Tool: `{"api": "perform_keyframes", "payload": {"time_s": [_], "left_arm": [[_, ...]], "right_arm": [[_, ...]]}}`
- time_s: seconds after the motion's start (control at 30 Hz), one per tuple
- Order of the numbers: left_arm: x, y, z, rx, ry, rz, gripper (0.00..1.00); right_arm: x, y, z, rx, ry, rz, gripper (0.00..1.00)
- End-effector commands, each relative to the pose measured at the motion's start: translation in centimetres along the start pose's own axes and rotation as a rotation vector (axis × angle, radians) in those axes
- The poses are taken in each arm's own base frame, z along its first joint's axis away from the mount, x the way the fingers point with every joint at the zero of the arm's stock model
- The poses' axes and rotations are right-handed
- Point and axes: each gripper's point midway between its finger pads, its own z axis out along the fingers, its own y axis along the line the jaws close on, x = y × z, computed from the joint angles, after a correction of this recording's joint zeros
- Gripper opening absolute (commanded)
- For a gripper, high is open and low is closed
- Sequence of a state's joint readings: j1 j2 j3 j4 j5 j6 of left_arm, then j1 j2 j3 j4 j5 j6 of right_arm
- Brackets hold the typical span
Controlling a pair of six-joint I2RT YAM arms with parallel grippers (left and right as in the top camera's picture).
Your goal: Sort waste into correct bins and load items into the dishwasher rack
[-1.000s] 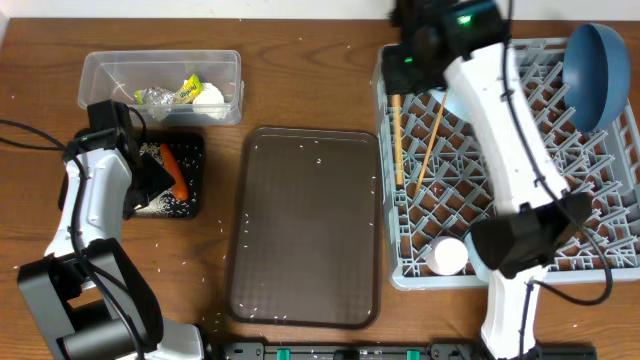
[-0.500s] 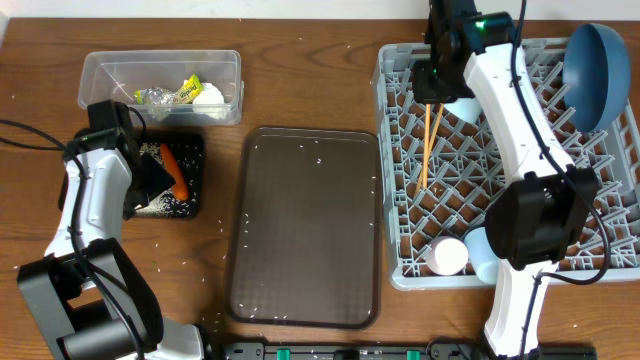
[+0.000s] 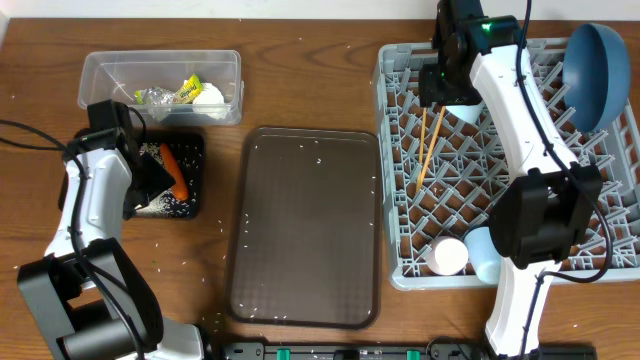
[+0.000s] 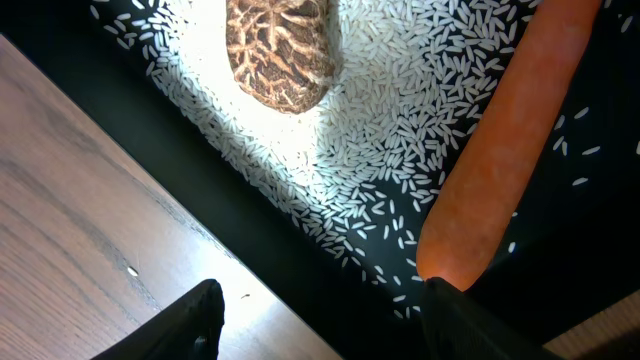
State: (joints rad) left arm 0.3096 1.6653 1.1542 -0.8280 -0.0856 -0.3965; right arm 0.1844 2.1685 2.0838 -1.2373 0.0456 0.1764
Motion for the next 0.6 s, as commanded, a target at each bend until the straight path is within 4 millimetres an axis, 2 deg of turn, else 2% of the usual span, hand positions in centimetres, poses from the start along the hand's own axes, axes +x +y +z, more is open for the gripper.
{"api": "perform_keyframes", "payload": {"time_s": [0.0, 0.17, 0.27, 0.57], "left_arm": [[0.1, 0.3, 0.2, -0.011, 0.001, -0.009, 0.64], [0.1, 0.3, 0.2, -0.011, 0.001, -0.009, 0.64], [0.1, 0.3, 0.2, -0.011, 0.001, -0.009, 0.64], [0.0, 0.2, 0.2, -0.009, -0.002, -0.009, 0.64]], "right_arm": [[0.6, 0.0, 1.2, 0.015, 0.026, -0.004, 0.54], [2.1, -0.2, 3.0, 0.023, 0.073, 0.009, 0.53], [2.3, 0.0, 3.7, 0.018, 0.074, 0.007, 0.53], [0.7, 3.8, 3.5, -0.088, -0.007, -0.055, 0.51]]}}
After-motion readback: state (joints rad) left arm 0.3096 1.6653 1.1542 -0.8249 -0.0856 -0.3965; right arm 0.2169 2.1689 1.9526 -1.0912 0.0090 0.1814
